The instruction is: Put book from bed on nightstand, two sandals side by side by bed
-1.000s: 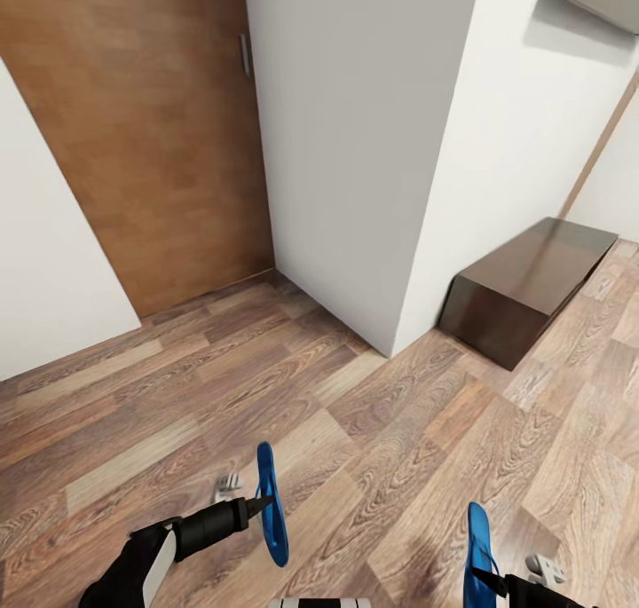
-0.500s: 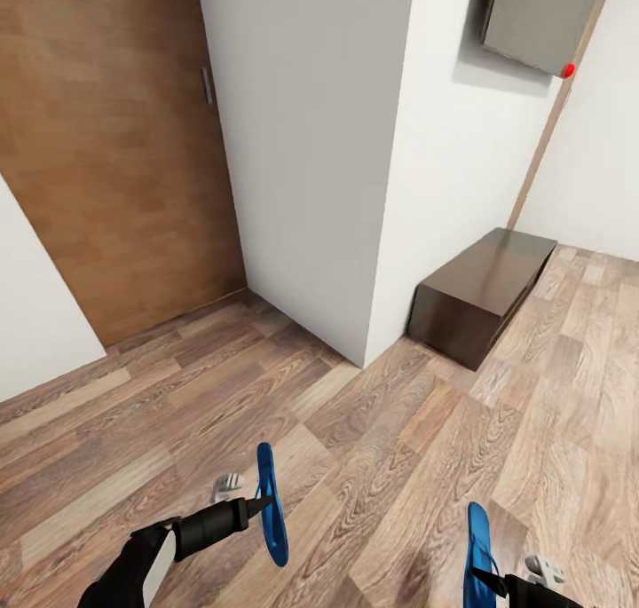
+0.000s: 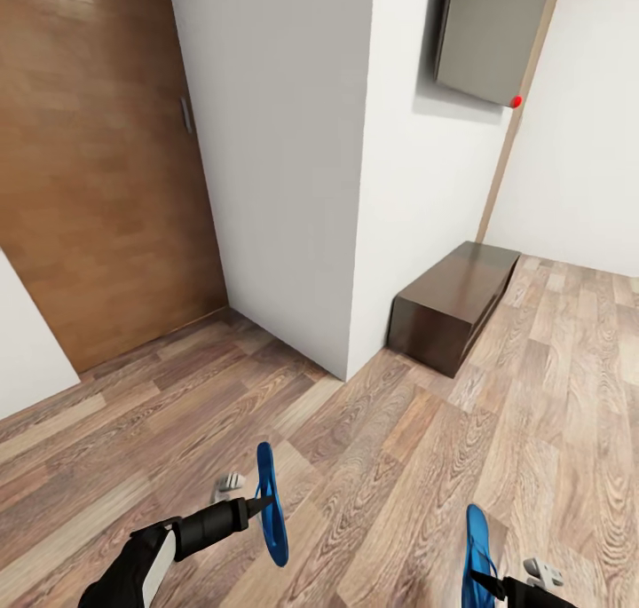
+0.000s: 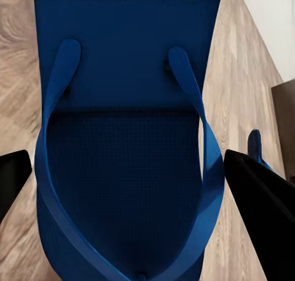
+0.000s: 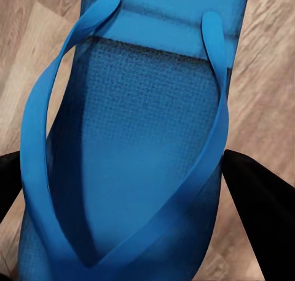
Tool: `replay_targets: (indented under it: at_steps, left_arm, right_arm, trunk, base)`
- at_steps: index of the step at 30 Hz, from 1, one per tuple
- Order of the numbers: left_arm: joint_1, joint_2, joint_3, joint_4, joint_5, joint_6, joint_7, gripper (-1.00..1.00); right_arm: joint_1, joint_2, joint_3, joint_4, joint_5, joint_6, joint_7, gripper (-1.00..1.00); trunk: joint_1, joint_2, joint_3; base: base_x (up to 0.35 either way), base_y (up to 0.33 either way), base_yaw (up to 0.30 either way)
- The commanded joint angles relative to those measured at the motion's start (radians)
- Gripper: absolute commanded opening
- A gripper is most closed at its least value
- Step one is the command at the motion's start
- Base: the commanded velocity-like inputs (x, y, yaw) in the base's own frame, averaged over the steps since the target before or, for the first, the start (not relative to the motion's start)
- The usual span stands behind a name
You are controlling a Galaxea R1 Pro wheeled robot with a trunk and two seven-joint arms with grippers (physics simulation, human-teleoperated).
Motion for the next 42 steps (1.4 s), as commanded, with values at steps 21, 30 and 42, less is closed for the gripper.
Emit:
replay_targets:
  at_steps: [21, 30, 42]
  left_arm:
    - [0.0, 0.001, 0.007, 0.0, 0.008, 0.009, -0.004, -1.0]
    - [0.0, 0.001, 0.006, 0.0, 0.008, 0.009, -0.004, -1.0]
    - [0.0, 0.001, 0.007, 0.0, 0.01, 0.009, -0.004, -1.0]
  right_arm:
    - [0.0, 0.001, -0.008, 0.053, -0.002, 0.008, 0.003, -1.0]
    - [0.0, 0.001, -0.008, 0.053, -0.002, 0.007, 0.002, -1.0]
    - [0.0, 0.001, -0.008, 0.053, -0.002, 0.007, 0.002, -1.0]
  trunk:
    - [-0.003, 0.001, 0.022]
    - [-0.003, 0.001, 0.022]
    - [-0.003, 0.001, 0.022]
  base:
    - [0.048, 0.0, 0.0]
    - [0.065, 0.0, 0.0]
    - [0.123, 0.0, -0.166]
